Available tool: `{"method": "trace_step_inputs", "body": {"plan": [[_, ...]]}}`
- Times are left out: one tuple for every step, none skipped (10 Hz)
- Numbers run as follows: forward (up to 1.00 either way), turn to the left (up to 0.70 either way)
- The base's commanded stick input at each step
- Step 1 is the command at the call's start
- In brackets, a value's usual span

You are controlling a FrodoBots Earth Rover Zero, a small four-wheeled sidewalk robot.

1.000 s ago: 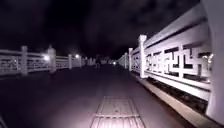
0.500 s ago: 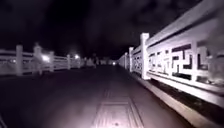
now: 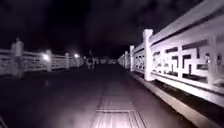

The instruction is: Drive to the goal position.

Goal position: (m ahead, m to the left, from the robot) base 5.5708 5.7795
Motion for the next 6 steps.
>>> {"method": "trace_step_inputs", "body": {"plan": [[0.45,0.00],[0.45,0.00],[0.45,0.00],[0.45,0.00],[0.45,0.00],[0.45,0.00]]}}
